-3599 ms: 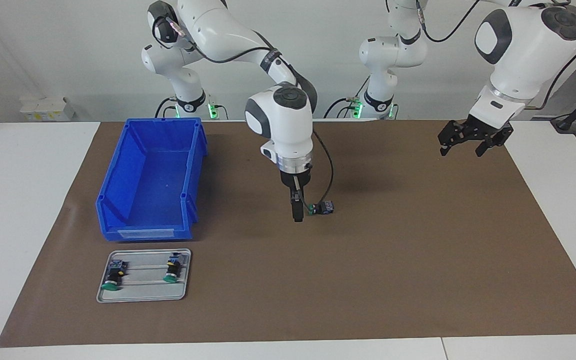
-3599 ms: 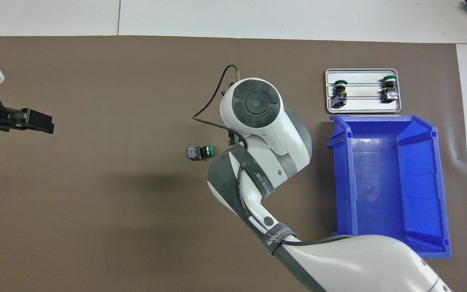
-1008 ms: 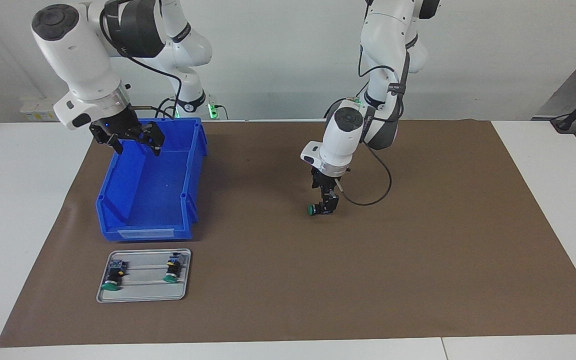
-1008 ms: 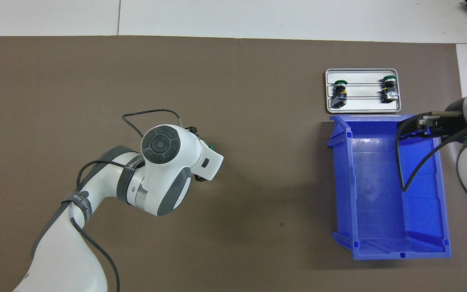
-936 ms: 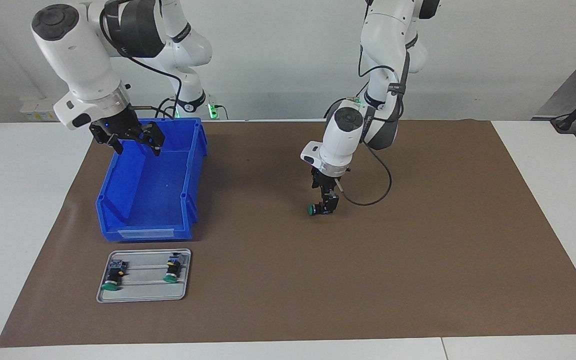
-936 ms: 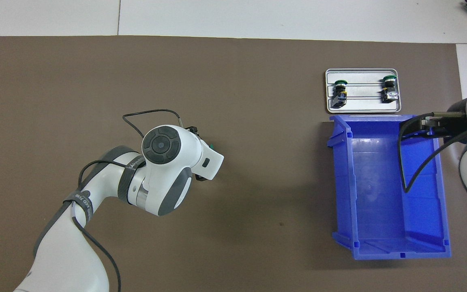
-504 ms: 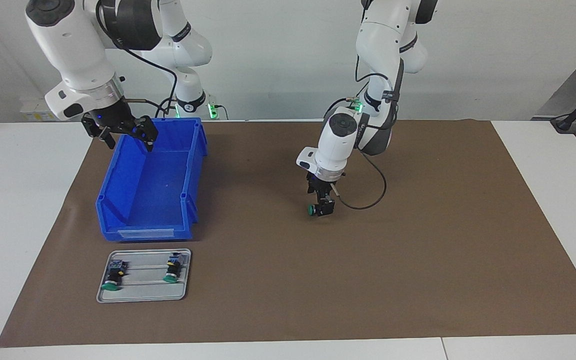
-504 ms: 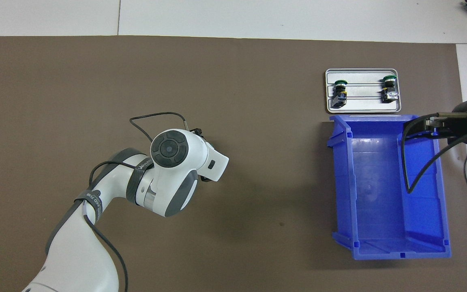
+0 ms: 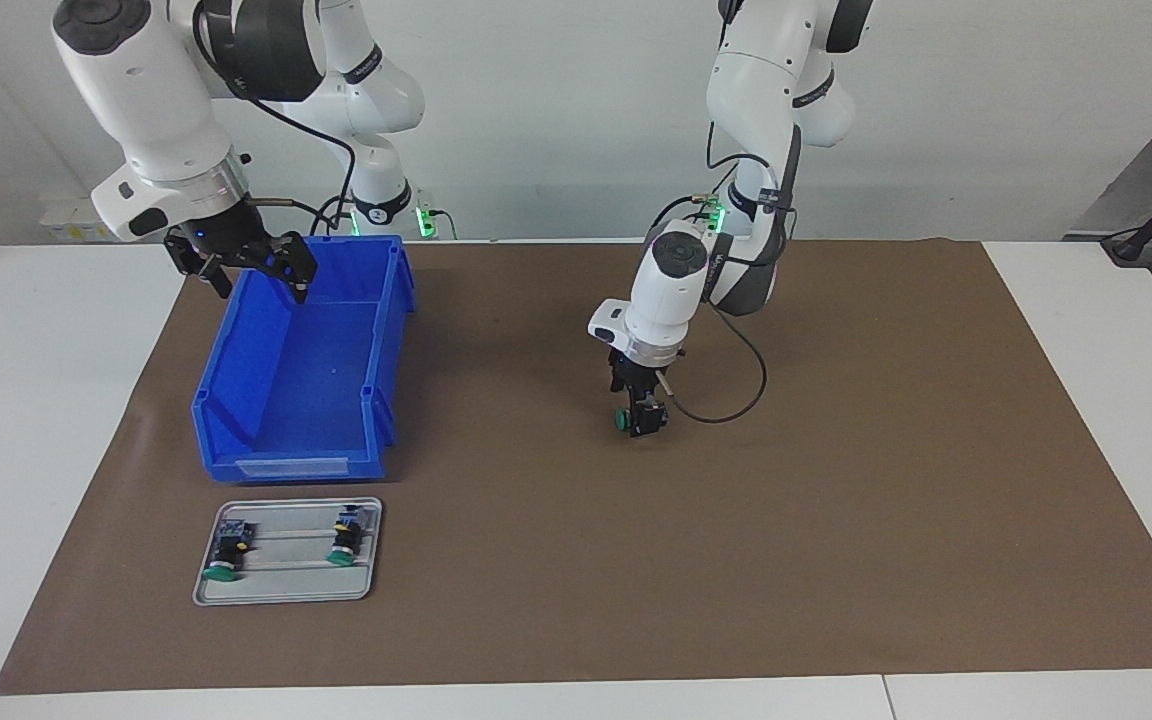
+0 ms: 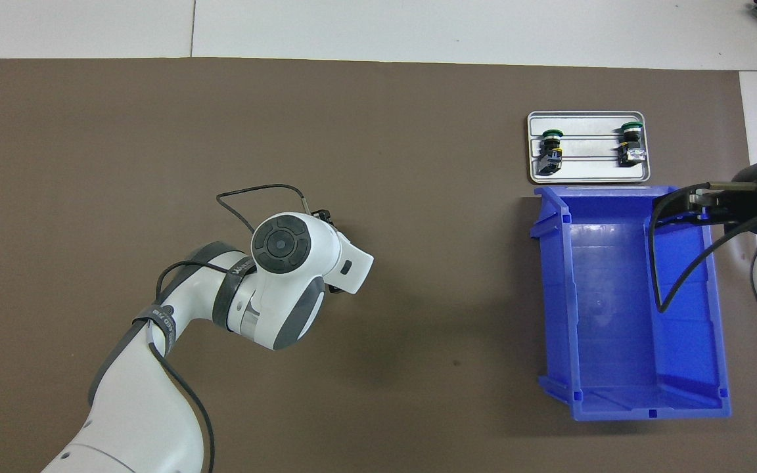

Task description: Place and press button with both arms

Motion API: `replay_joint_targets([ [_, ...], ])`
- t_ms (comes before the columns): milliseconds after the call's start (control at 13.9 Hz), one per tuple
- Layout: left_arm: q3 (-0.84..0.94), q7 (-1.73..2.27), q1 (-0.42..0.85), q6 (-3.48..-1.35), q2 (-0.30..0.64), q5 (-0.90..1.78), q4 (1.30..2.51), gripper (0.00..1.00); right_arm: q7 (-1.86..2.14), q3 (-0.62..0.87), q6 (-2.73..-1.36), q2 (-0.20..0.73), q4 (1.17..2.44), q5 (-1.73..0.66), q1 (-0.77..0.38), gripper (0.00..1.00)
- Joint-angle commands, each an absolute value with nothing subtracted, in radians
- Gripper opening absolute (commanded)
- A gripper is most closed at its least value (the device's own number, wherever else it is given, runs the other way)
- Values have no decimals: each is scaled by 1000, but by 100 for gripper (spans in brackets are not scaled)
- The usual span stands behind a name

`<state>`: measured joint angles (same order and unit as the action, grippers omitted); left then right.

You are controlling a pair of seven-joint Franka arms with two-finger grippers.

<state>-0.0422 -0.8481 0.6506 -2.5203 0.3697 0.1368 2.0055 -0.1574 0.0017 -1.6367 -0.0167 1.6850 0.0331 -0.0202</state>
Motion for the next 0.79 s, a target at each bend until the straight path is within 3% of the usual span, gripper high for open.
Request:
replay_joint_targets([
  [0, -60, -842, 670, -2540, 376, 147, 2002, 84, -215, 8, -1649, -37, 1707, 26, -21, 100],
  [144, -63, -847, 669, -2546, 376, 146, 2002, 70, -207, 8, -1648, -37, 1707, 26, -14, 100],
  [216, -63, -845, 666, -2552, 376, 146, 2002, 69, -207, 8, -1647, -37, 1707, 26, -14, 100],
  [288, -63, -845, 666, -2553, 376, 146, 2002, 59, -207, 8, -1647, -37, 1707, 26, -17, 100],
  [432, -63, -844, 661, -2550, 376, 146, 1999, 55, -207, 8, -1647, -37, 1707, 26, -20, 100],
  [504, -63, -845, 658, -2549, 376, 146, 1997, 44, -207, 8, -1647, -37, 1707, 26, -20, 100],
  [720, -63, -841, 653, -2542, 376, 146, 1993, 28, -207, 8, -1647, -37, 1707, 26, -20, 100],
])
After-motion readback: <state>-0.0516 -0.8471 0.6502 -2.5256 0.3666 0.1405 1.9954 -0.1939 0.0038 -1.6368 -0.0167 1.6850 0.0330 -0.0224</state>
